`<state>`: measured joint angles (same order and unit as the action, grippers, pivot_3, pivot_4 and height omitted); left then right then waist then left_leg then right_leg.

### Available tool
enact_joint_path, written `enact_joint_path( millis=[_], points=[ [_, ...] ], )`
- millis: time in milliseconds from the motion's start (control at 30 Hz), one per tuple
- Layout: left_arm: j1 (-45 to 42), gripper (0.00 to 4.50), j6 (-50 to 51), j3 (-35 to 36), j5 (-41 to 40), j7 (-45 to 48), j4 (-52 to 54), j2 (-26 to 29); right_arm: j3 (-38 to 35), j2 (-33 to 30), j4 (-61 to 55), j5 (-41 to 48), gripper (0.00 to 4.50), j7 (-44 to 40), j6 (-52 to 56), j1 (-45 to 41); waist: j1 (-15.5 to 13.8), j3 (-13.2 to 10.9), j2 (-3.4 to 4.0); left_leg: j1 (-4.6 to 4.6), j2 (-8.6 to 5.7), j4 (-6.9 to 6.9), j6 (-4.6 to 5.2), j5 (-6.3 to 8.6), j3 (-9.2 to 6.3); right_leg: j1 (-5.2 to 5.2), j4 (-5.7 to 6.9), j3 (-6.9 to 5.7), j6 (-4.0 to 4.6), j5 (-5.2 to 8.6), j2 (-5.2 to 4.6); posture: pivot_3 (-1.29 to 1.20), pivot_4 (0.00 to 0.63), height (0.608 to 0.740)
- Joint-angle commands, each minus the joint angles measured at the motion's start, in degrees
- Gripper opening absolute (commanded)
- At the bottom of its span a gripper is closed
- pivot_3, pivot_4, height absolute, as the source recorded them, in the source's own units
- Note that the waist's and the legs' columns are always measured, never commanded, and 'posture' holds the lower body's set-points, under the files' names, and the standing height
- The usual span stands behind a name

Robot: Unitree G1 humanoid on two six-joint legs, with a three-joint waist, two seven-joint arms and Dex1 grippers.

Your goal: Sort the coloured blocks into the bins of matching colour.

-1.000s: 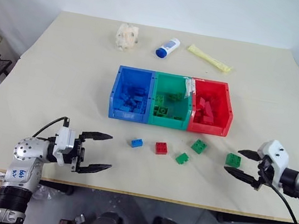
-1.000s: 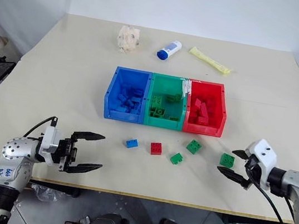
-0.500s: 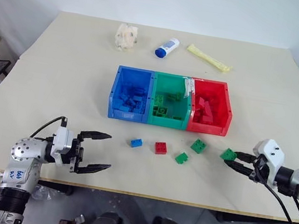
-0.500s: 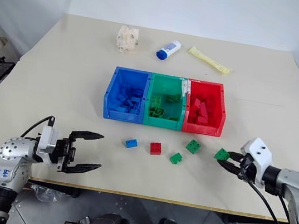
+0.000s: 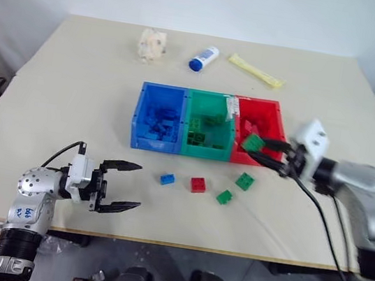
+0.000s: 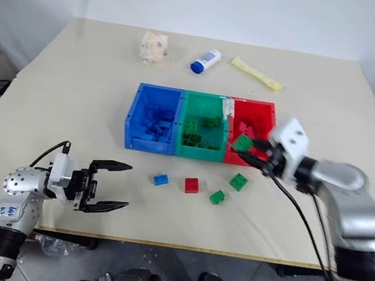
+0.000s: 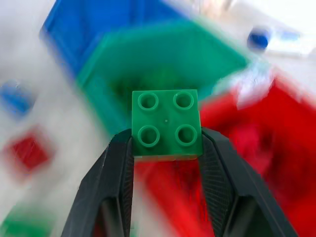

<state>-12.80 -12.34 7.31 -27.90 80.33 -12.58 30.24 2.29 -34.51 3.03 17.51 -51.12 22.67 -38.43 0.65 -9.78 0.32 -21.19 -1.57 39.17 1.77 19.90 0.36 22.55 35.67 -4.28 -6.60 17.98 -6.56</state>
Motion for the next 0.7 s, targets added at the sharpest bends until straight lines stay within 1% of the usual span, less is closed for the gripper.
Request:
enact_joint_path(
  millis=[33,100,167,333,367,433,533,700],
  points=[
    [0.13,4.50,-0.86,0.50,-0.79,-0.05,0.29,0.05,0.05,2.52,5.84,-2.11,1.45,1.02,-5.42,-3.97,-0.05,0.00,0.00,-0.01,0.01,-0.03,-0.01,0.00,-0.02,0.04,0.03,-0.03,0.00,0.00,0.00,0.00,0.150,0.740],
    [0.67,4.50,-1.18,0.52,-0.74,-0.38,0.59,-0.20,0.46,5.57,9.46,-2.06,2.17,1.30,-6.99,-6.45,-0.34,0.00,0.00,-0.03,0.01,-0.05,-0.02,0.01,-0.19,0.04,0.10,-0.17,0.00,0.00,0.00,0.00,0.150,0.740],
    [1.11,4.50,-1.39,0.56,-0.73,-0.82,0.94,-0.47,1.05,7.02,10.82,-2.26,2.68,0.71,-7.67,-7.17,-0.36,0.00,0.00,-0.07,-0.07,-0.05,-0.01,0.01,-0.19,0.04,0.09,-0.17,0.00,0.00,-0.03,0.00,0.150,0.740],
    [1.51,4.50,-1.77,0.51,-0.71,-1.44,1.09,-0.72,0.86,6.09,9.74,-2.74,4.37,-1.35,-8.88,-5.19,-0.42,0.00,0.00,-0.10,-0.17,0.00,0.02,0.02,-0.24,0.01,0.09,-0.18,-0.01,-0.01,-0.08,0.00,0.150,0.740],
    [1.53,4.50,-1.76,0.48,-0.74,-1.50,1.13,-0.74,0.46,5.09,8.38,-2.34,4.44,-2.22,-8.44,-4.15,-0.49,0.00,0.00,-0.10,-0.17,0.01,0.03,0.02,-0.23,0.01,0.09,-0.17,-0.01,-0.01,-0.08,0.00,0.150,0.740],
    [1.50,4.50,-1.78,0.47,-0.80,-1.50,1.04,-0.76,-0.26,3.37,5.90,-1.48,4.44,-3.49,-7.37,-2.40,-0.56,0.00,0.00,-0.10,-0.16,0.02,0.03,0.01,-0.28,-0.01,0.10,-0.19,-0.01,-0.01,-0.08,0.00,0.150,0.740],
    [1.09,4.50,-1.84,0.37,-0.77,-1.15,0.28,-0.74,-2.03,-1.64,-0.50,1.29,4.44,-7.58,-4.69,3.07,-0.55,0.00,0.00,-0.09,-0.15,0.02,0.03,0.01,-0.26,-0.02,0.09,-0.18,-0.01,-0.01,-0.08,0.00,0.150,0.740],
    [-0.32,4.50,-2.00,0.48,-0.61,-0.43,-1.84,-0.48,-7.99,-10.22,-10.48,7.56,4.44,-14.09,-1.66,15.46,-0.67,-0.01,0.00,-0.08,-0.13,0.01,0.03,0.01,-0.27,-0.07,0.01,-0.20,-0.02,-0.01,-0.07,0.00,0.150,0.740]
  ],
)
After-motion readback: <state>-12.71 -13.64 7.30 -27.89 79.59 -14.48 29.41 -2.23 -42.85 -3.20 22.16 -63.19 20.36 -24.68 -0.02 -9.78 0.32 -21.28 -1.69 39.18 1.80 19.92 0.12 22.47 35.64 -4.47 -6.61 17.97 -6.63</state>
